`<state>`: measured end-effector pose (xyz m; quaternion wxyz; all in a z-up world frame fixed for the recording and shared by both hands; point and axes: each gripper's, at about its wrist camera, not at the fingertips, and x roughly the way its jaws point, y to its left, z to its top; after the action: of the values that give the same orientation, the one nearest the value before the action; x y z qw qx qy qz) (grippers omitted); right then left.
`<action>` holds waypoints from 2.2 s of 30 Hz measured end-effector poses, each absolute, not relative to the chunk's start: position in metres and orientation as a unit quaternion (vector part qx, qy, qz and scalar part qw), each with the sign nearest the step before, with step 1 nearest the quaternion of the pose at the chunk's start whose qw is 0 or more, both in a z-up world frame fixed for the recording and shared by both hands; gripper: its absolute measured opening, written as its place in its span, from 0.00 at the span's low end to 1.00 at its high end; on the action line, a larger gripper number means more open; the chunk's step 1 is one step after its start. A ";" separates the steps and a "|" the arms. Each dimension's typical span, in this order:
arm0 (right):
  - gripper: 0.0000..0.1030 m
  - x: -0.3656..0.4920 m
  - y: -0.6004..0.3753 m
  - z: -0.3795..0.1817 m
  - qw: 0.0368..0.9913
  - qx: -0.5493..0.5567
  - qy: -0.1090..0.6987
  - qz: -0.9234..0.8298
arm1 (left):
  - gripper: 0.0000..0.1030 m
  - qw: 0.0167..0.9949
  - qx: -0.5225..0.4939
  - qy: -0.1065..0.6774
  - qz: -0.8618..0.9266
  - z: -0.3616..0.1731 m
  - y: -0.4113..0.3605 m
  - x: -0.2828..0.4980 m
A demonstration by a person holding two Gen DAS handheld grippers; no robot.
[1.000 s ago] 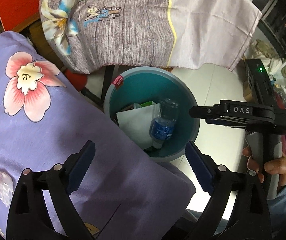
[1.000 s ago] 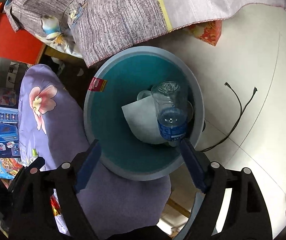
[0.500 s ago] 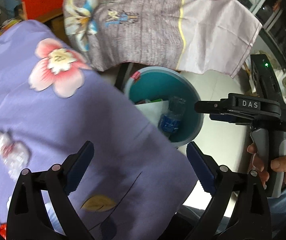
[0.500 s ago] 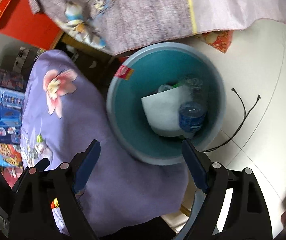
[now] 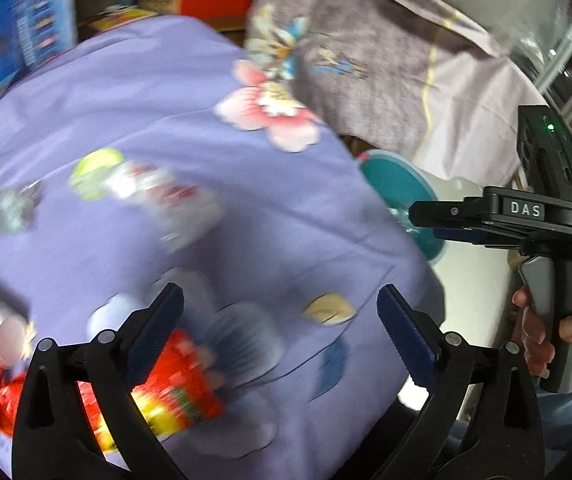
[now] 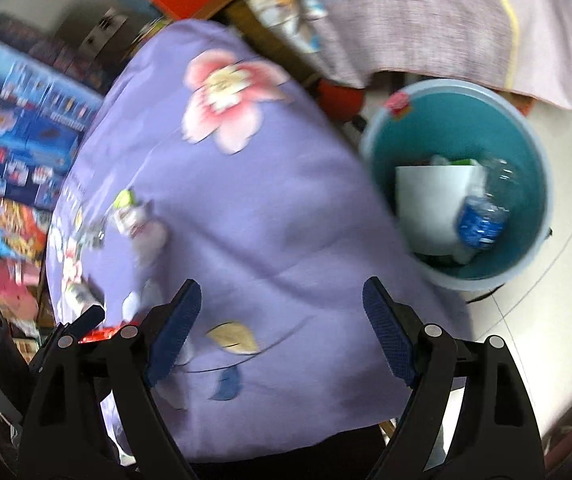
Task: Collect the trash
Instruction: 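Move both tools back over the table toward the red snack bag, then grasp the red snack bag with left tool while right tool grasps the clear plastic bag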
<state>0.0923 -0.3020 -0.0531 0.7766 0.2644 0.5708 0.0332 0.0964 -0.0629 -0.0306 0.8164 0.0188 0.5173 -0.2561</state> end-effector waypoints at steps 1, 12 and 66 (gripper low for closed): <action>0.79 0.093 -0.293 -0.052 0.777 0.259 0.573 0.039 | 0.95 0.819 0.015 0.517 -0.249 -0.030 -0.052 0.095; 0.79 0.096 -0.191 -0.039 0.778 0.166 0.598 0.097 | 0.95 0.845 -0.038 0.509 -0.160 -0.032 0.069 0.075; 0.79 0.150 -0.215 -0.072 0.761 0.219 0.599 0.115 | 0.09 0.827 -0.084 0.536 -0.148 -0.076 0.017 0.164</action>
<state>0.1502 -0.2153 -0.0716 0.7614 0.2194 0.5990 0.1152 0.1644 0.0172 -0.0762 0.8270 -0.0844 0.5357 -0.1482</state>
